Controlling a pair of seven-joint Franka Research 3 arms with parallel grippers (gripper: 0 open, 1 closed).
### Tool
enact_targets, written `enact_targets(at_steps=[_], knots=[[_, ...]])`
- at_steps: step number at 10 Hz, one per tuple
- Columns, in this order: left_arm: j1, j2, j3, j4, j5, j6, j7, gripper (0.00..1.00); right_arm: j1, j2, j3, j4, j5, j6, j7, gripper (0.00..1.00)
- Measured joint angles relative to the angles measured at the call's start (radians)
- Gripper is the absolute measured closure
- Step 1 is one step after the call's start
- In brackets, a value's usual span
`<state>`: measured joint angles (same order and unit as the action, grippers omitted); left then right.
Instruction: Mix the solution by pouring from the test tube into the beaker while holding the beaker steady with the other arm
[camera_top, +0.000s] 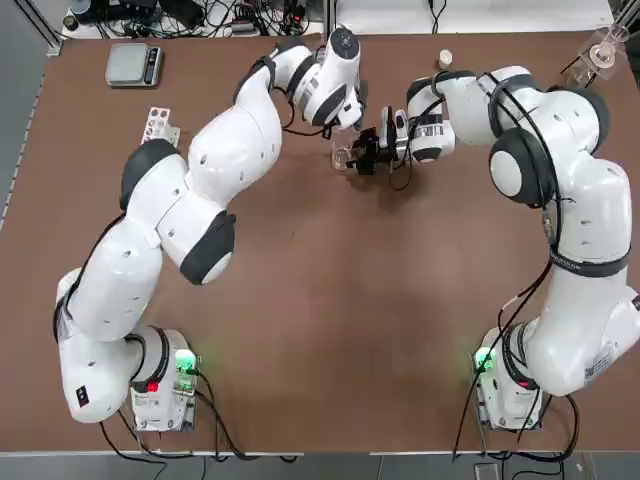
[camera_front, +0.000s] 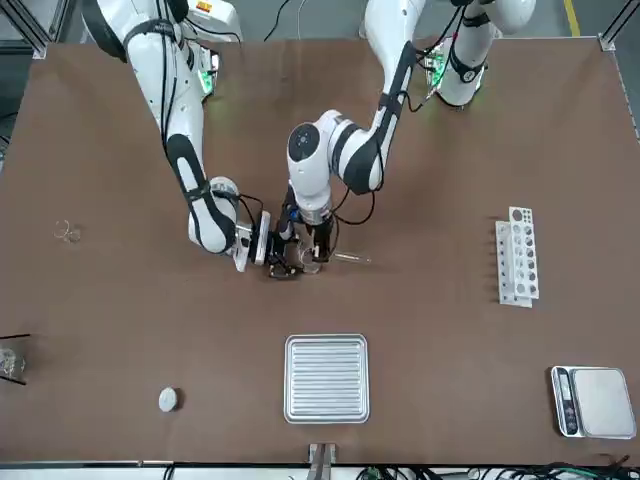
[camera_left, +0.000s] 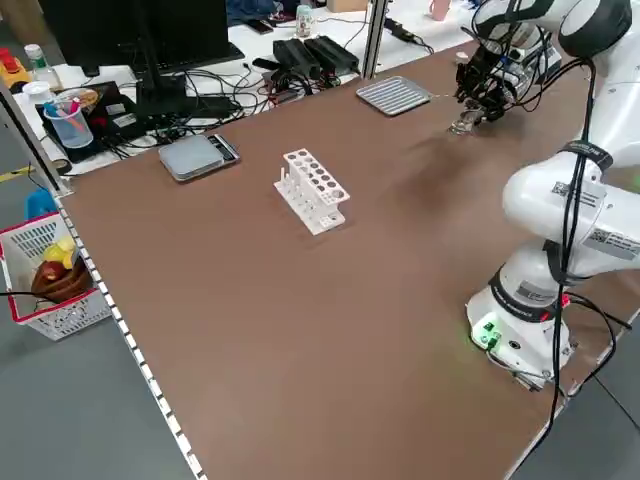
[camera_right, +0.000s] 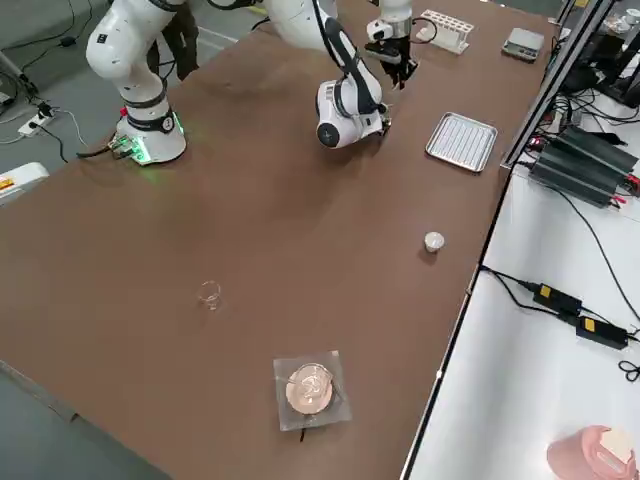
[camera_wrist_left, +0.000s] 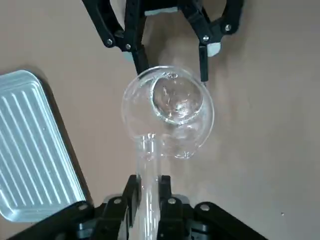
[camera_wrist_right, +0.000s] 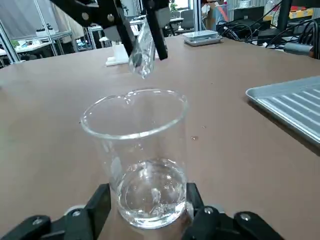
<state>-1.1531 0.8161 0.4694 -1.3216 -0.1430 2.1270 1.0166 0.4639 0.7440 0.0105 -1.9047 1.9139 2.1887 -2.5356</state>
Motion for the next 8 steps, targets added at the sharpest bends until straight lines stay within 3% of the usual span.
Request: enact_targets(at_steps=[5,8], knots=[[0.106,-0.068,0.011,0.030,-0.181,-0.087,0.026,0.79,-0.001,0.000,0.001,0.000,0.000,-0.001,0.000,0.31],[0.205,-0.144,0.013,0.033,-0.262,-0.124,0.156,0.79,-0.003,0.000,0.002,0.003,0.000,-0.005,0.000,0.27]])
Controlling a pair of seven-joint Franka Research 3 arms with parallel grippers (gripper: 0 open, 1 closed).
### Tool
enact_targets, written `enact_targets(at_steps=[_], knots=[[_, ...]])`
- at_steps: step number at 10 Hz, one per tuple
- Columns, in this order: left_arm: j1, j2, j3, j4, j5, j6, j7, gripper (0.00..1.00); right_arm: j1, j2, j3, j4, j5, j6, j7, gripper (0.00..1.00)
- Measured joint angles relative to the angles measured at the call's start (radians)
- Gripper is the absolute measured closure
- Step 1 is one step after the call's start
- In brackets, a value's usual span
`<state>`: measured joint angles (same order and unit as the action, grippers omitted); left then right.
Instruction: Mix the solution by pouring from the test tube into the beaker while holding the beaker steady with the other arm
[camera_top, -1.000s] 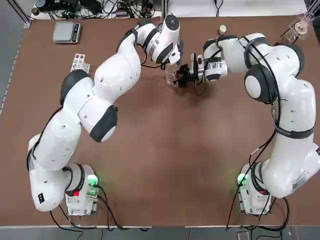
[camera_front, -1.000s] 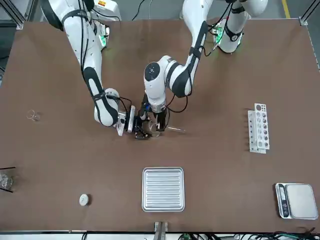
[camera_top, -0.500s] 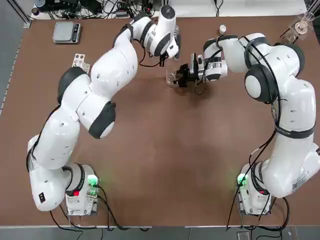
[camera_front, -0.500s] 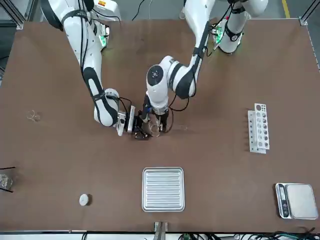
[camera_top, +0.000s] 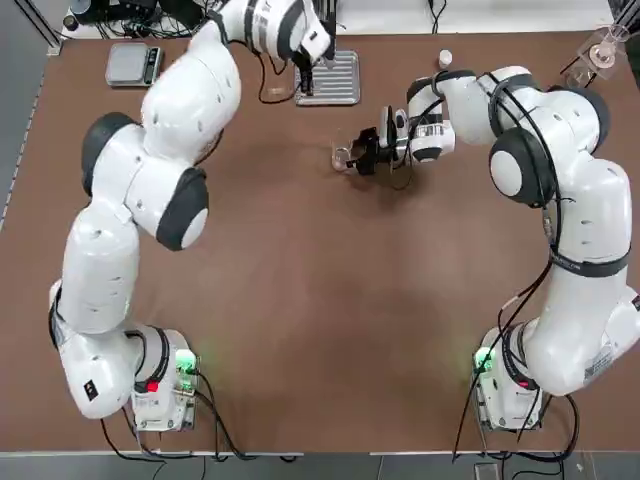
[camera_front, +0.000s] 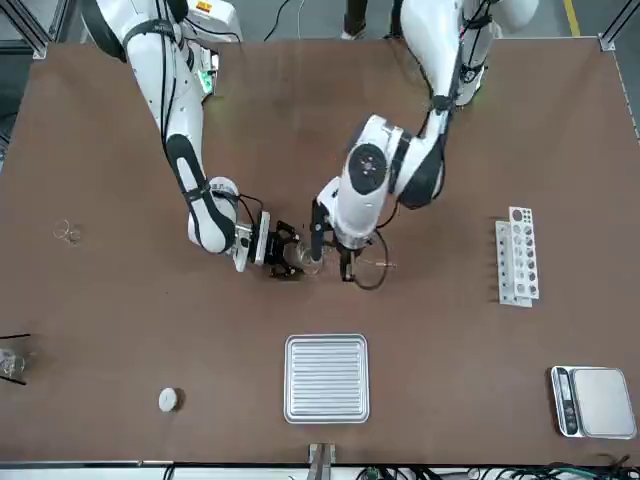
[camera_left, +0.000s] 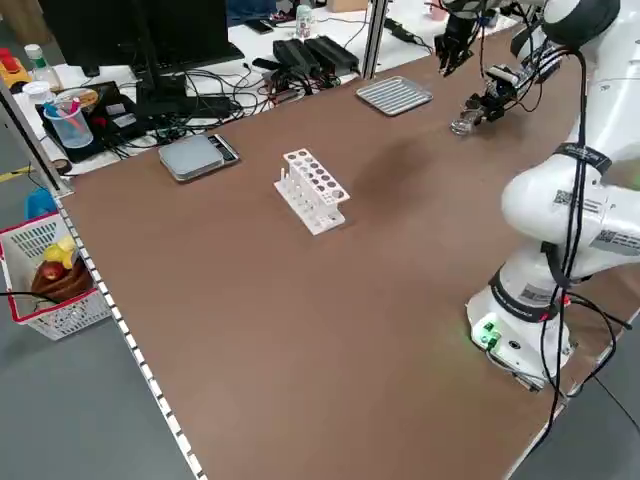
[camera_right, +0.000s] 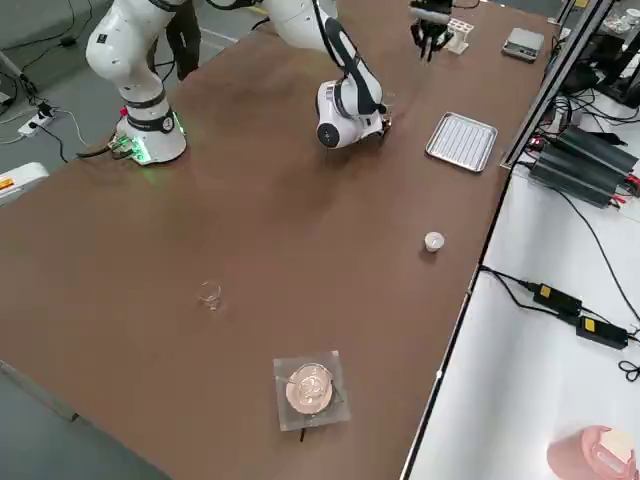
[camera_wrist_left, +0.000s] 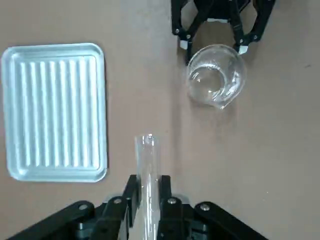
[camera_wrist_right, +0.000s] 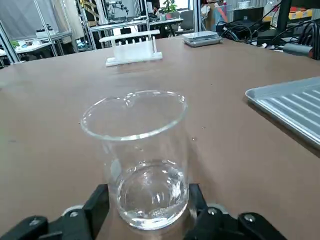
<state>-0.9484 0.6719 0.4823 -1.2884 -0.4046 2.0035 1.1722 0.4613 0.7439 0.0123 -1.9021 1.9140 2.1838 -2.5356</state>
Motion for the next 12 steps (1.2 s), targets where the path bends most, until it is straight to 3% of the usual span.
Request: enact_targets(at_steps=[3,4,6,7,11,12], knots=[[0.153,-0.096,-0.010,-0.005,-0.080,-0.125,0.218,0.79,-0.005,0.000,0.000,0.003,0.001,-0.006,0.000,0.11],[0.225,-0.116,-0.031,-0.015,-0.114,-0.156,0.309,0.79,-0.008,0.000,0.002,0.003,0.001,-0.007,0.000,0.01],[0.403,-0.152,-0.132,-0.047,-0.146,-0.165,0.495,0.79,-0.024,0.000,0.021,0.003,0.002,-0.008,0.000,0.00],[0.527,-0.164,-0.230,-0.054,-0.147,-0.176,0.581,0.79,-0.032,0.000,0.028,0.004,0.003,-0.009,0.000,0.00],[1.162,-0.164,-0.794,-0.091,-0.146,-0.278,0.774,0.79,-0.058,-0.004,0.034,0.003,0.003,-0.009,0.000,0.00],[1.285,-0.152,-0.890,-0.103,-0.146,-0.311,0.818,0.79,-0.066,-0.009,0.035,0.001,0.003,-0.009,0.000,0.00]])
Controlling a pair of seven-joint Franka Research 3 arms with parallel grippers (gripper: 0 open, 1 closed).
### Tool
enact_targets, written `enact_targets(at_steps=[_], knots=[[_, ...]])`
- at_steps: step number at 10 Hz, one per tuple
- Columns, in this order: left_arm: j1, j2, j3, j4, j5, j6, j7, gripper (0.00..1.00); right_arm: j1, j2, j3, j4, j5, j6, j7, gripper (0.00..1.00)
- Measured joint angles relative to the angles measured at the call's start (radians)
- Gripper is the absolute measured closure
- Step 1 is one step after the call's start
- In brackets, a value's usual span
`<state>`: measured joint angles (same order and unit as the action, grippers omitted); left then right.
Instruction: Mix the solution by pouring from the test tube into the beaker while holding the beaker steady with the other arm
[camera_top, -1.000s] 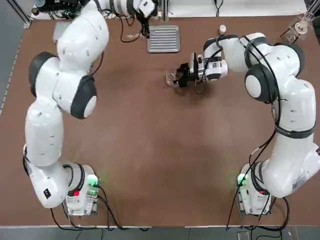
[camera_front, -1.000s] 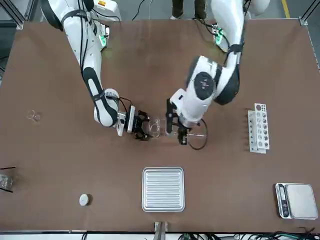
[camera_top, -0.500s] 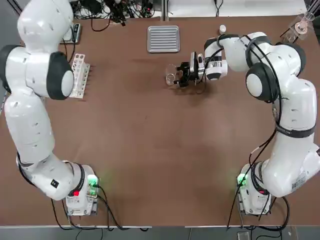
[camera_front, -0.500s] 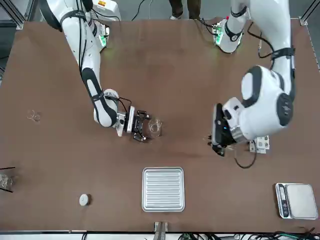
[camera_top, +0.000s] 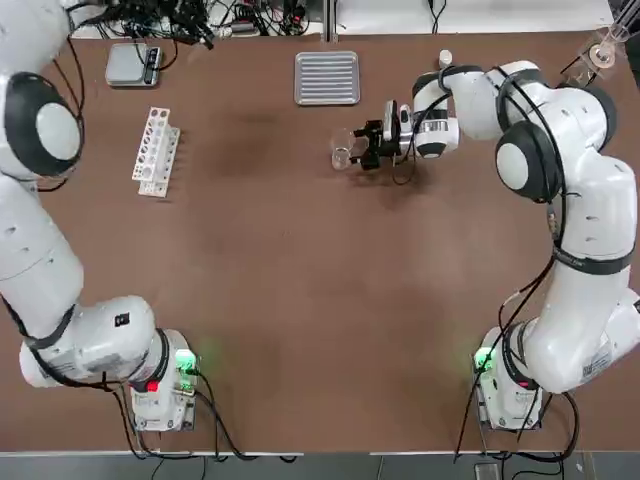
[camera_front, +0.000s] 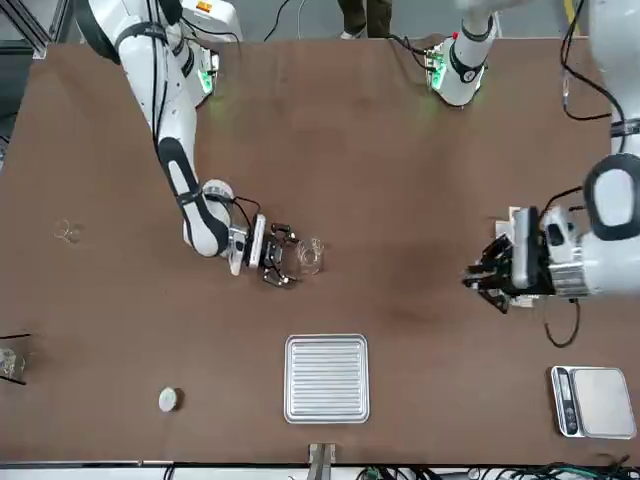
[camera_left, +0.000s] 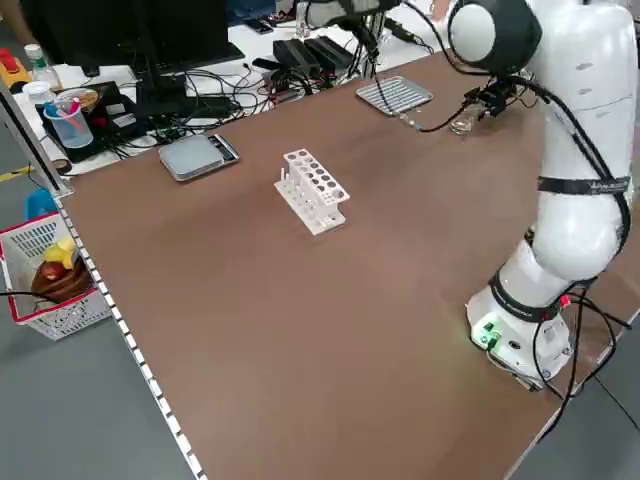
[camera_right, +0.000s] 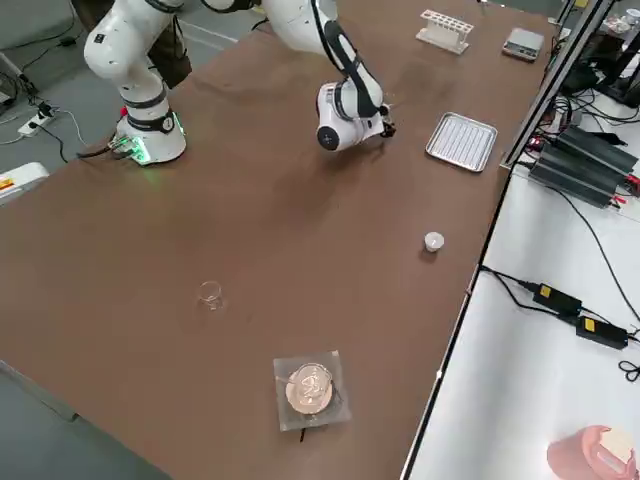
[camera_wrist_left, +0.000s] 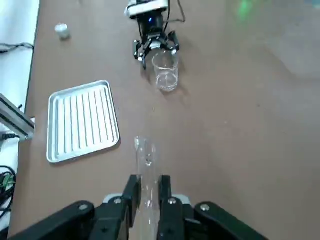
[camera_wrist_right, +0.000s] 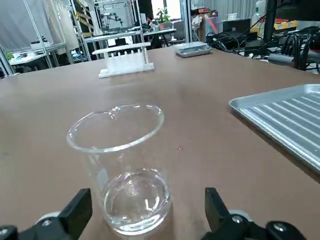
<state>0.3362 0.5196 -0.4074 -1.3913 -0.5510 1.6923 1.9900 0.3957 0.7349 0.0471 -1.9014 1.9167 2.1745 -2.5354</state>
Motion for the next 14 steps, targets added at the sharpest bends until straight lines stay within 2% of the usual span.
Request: enact_targets(at_steps=[1,4,6,10,12,14], knots=[[0.103,0.019,-0.077,-0.006,0.000,-0.041,0.034,0.79,-0.007,-0.007,0.001,-0.004,-0.001,0.000,0.000,0.00],[0.333,0.096,-0.248,-0.053,-0.001,-0.107,0.144,0.79,-0.025,-0.056,0.001,-0.029,-0.020,0.004,0.005,0.00],[0.489,0.166,-0.342,-0.068,-0.001,-0.216,0.196,0.79,-0.045,-0.100,0.000,-0.036,-0.096,0.033,0.040,0.00],[0.665,0.302,-0.352,-0.063,-0.098,-0.391,0.288,0.79,-0.111,-0.172,-0.002,-0.041,-0.281,0.068,0.169,0.00],[0.678,0.382,-0.326,-0.031,-0.113,-0.429,0.297,0.79,-0.133,-0.191,-0.003,-0.032,-0.370,0.090,0.264,0.00],[0.674,0.409,-0.250,-0.019,-0.179,-0.485,0.298,0.79,-0.151,-0.210,-0.005,0.001,-0.503,0.144,0.415,0.00]])
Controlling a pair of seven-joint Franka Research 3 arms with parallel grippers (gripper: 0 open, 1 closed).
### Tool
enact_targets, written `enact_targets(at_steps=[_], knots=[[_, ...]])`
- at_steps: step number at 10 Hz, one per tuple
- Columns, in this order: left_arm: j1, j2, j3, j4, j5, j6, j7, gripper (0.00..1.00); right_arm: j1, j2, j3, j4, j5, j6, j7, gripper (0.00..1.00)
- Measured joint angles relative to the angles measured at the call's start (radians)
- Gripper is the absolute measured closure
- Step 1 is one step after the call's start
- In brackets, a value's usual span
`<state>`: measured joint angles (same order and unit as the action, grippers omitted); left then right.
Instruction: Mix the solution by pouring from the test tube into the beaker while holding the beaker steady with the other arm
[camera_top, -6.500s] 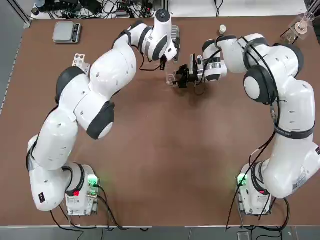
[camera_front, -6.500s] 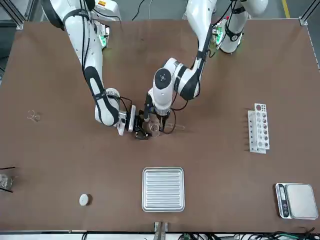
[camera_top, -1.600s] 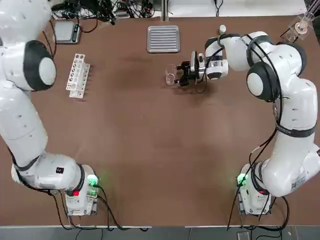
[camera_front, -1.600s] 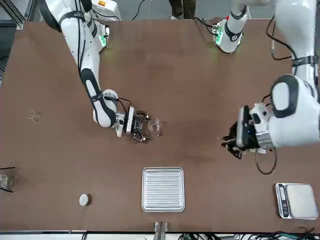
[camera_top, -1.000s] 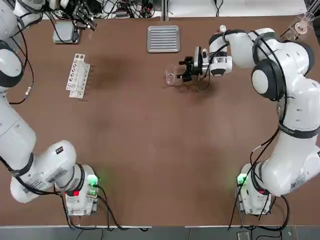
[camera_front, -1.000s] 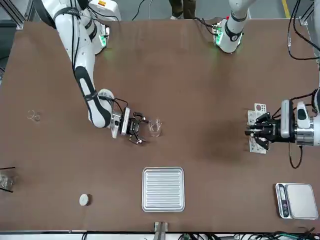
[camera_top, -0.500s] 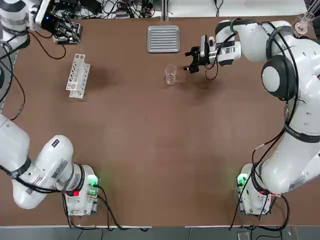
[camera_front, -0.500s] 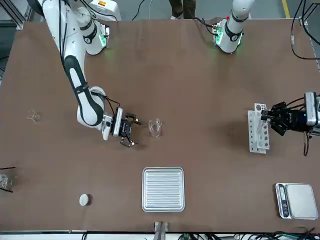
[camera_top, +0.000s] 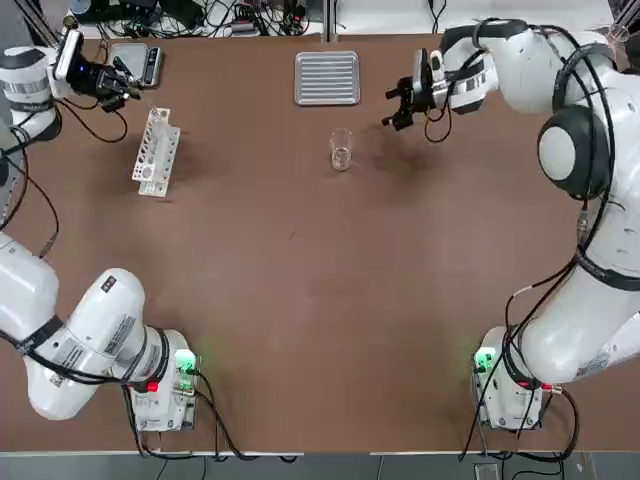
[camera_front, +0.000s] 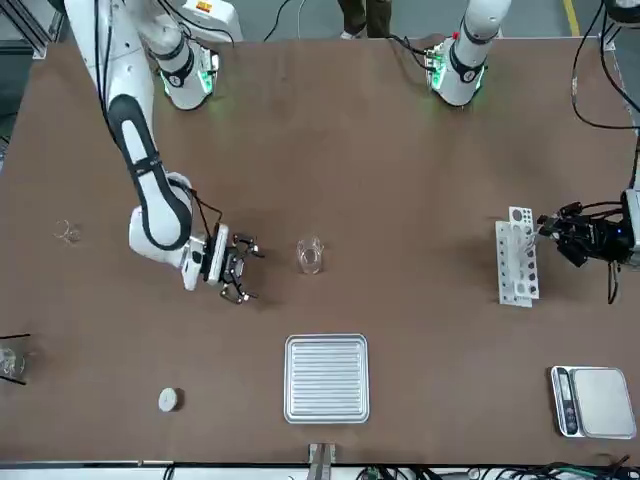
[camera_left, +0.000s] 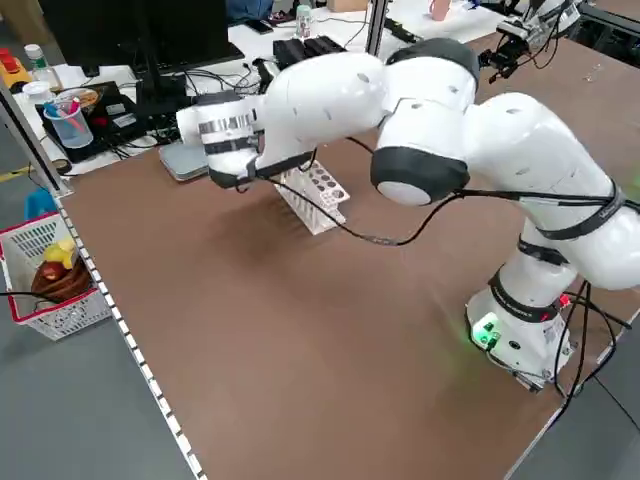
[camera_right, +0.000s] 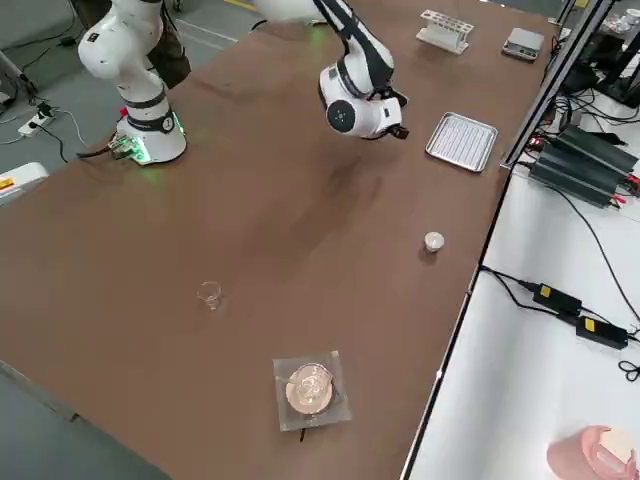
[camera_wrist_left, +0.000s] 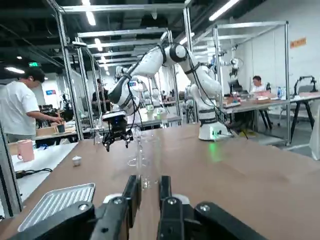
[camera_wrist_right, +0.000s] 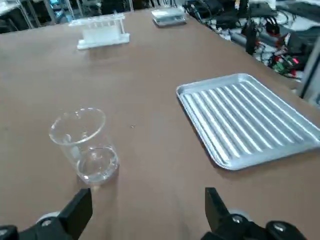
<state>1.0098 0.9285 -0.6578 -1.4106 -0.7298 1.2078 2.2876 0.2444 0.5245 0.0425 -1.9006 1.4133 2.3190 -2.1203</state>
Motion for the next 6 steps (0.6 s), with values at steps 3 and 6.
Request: enact_targets(at_steps=[3,6], knots=[[0.001,0.008,0.062,0.030,-0.027,-0.007,-0.004,0.79,-0.021,-0.019,-0.006,0.073,-0.159,0.077,0.256,0.00],[-0.004,0.027,0.063,0.032,-0.027,-0.007,-0.004,0.79,-0.025,-0.021,-0.036,0.122,-0.337,0.162,0.503,0.00]])
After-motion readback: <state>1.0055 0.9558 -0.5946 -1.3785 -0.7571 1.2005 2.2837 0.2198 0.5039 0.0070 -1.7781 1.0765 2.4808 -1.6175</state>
